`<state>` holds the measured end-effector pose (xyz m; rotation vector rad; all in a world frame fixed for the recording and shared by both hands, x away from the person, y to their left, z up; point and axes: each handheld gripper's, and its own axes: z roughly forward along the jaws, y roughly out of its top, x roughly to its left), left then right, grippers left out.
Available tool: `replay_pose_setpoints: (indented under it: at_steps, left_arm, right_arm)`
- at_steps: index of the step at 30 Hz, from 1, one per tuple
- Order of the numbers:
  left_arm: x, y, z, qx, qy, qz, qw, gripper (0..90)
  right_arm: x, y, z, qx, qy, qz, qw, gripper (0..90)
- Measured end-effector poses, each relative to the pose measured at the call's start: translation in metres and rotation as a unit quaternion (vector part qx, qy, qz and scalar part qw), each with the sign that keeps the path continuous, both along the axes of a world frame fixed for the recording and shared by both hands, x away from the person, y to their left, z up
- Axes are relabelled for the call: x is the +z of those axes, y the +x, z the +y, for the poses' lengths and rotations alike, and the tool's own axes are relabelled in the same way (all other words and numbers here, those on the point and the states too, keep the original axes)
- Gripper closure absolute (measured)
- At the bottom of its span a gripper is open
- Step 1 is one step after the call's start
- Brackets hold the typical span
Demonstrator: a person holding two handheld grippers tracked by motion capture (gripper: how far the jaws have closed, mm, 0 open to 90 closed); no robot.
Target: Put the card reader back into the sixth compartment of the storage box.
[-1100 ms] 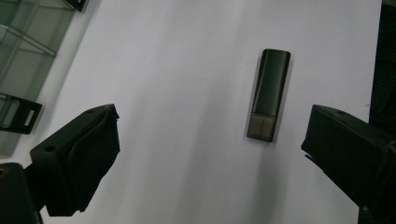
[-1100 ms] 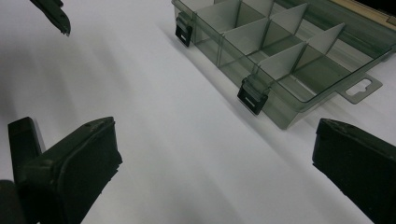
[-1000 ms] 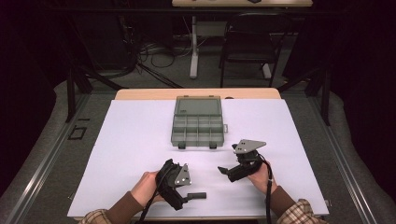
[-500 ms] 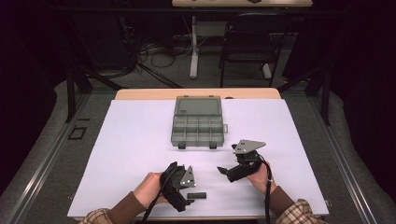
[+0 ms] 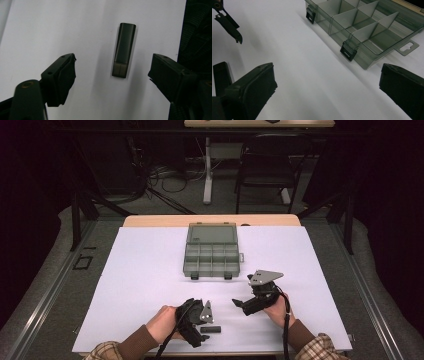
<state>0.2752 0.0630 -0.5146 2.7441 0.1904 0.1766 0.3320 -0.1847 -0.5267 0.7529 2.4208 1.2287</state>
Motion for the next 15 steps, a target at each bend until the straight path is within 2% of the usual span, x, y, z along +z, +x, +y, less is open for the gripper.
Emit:
replay_pose_setpoints:
  at_steps: [7, 11, 14, 15]
  left_arm:
    - [-0.0004, 0.002, -0.0035, -0.006, 0.022, 0.012, 0.9997, 35.1]
    - [0.0001, 0.0044, -0.005, -0.01, 0.029, 0.037, 0.9989, 46.8]
    - [-0.0006, 0.0059, -0.0064, -0.014, 0.035, 0.041, 0.9985, 51.8]
    - [-0.0018, 0.007, -0.0083, -0.017, 0.04, 0.048, 0.9979, 52.8]
  right_arm:
    - [-0.0002, 0.0005, -0.0007, -0.001, 0.0, -0.001, 1.0, 0.0]
    - [-0.0025, 0.0023, -0.0007, 0.001, -0.001, 0.004, 1.0, 0.0]
    - [-0.0035, 0.0033, -0.0026, -0.001, 0.0, 0.01, 0.9999, 0.0]
    - [-0.0033, 0.0034, -0.0027, -0.002, 0.0, 0.009, 1.0, 0.0]
